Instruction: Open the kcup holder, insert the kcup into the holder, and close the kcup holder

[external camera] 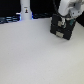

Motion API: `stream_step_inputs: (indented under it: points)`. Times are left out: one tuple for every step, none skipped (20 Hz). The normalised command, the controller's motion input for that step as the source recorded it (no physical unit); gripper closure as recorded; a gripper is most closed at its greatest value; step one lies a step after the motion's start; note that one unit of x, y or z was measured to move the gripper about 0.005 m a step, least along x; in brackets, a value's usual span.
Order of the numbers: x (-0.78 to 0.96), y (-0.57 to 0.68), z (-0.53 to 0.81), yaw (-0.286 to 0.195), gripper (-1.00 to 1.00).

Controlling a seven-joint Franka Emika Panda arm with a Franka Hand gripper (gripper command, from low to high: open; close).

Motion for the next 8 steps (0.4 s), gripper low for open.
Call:
stream_step_inputs:
  points:
    - [-0.08,0.41,0.77,0.011,-1.0]
    - [0.0,0.35,0.85,0.011,-1.0]
    - [0.02,0.32,0.92,0.003,-1.0]
    - [0.02,0.32,0.97,-0.002,-1.0]
    - [0.03,0.29,0.99,-0.007,-1.0]
    - [0.06,0.18,0.97,-0.009,-1.0]
    - [0.07,0.16,0.96,-0.013,-1.0]
    - [0.1,0.06,0.62,-0.034,-1.0]
